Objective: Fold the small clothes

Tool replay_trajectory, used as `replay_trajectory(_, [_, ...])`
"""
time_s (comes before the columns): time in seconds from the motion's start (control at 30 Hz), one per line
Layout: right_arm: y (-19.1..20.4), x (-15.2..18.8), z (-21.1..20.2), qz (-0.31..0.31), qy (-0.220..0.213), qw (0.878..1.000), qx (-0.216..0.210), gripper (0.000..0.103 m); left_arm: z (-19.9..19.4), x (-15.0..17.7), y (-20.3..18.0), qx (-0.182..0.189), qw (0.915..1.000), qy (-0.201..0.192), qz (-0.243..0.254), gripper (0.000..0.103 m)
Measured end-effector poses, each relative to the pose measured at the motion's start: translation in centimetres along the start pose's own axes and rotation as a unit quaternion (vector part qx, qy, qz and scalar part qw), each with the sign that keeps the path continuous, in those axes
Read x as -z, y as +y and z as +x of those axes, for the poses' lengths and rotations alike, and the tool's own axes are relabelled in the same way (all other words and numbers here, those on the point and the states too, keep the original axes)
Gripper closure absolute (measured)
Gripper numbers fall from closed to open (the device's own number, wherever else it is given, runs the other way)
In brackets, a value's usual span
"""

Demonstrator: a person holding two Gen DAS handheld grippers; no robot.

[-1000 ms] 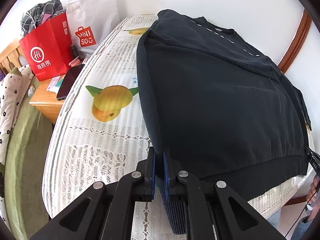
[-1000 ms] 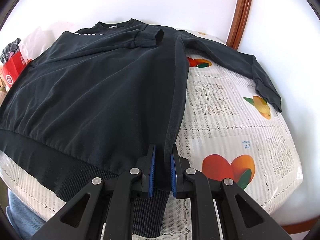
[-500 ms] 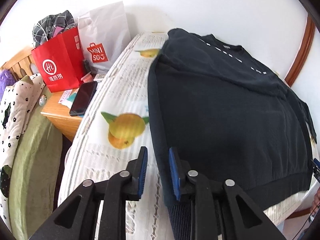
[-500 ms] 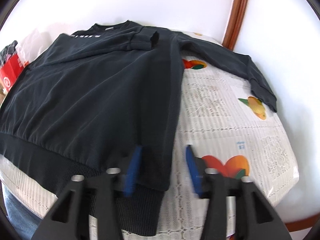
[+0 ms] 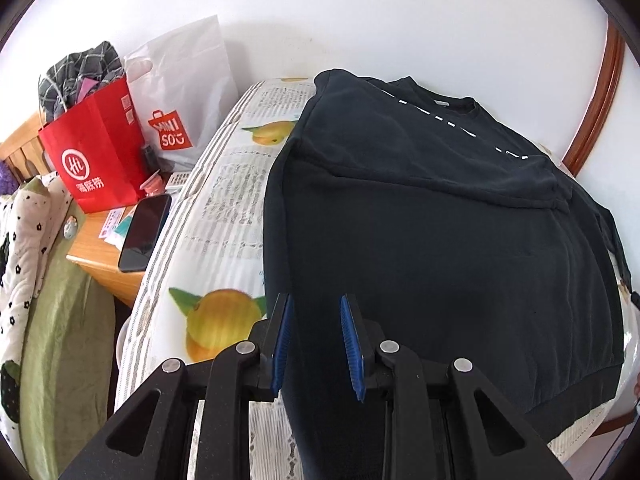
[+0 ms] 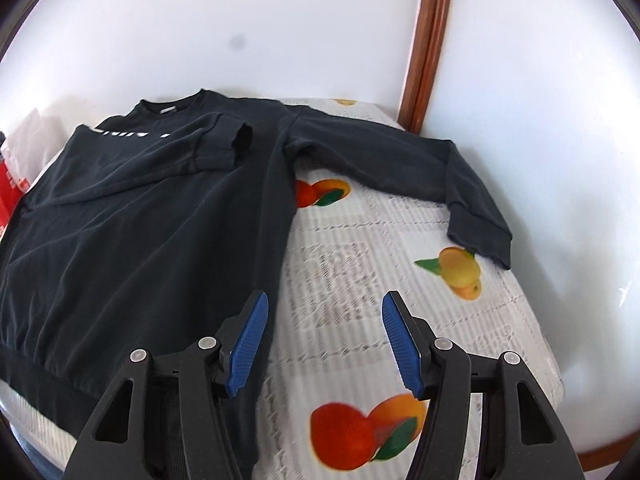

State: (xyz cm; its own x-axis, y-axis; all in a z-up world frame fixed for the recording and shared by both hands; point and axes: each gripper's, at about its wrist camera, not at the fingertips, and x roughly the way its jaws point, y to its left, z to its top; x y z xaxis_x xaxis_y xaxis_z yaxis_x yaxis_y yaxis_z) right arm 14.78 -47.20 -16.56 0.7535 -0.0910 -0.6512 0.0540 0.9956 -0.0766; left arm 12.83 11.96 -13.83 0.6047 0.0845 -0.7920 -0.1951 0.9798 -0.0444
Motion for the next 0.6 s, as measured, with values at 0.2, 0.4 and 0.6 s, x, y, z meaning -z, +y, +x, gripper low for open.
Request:
replay_trajectory(0.2, [-2.6,-1.5,2.2,0.011,0.004,0.999,0.044,0.044,1.8,-1.5,-1.0,-0.023,0.9995,-0.003,0.021,0.08])
replay_trajectory(0.4, [-6.6,-2.8,5.8,0.037,0.018,0.996,0.081,0.044,4.5,-2.7,-1.5,-0.023,0.9992,-0.002,0.032,0.077])
replay_trajectory(0.6, [-10.2,-4.0,9.6,0.071,0.035,0.992,0.094,0.044,6.8,-2.9,-1.8,-0.023,0.9995,0.009,0.021,0.076])
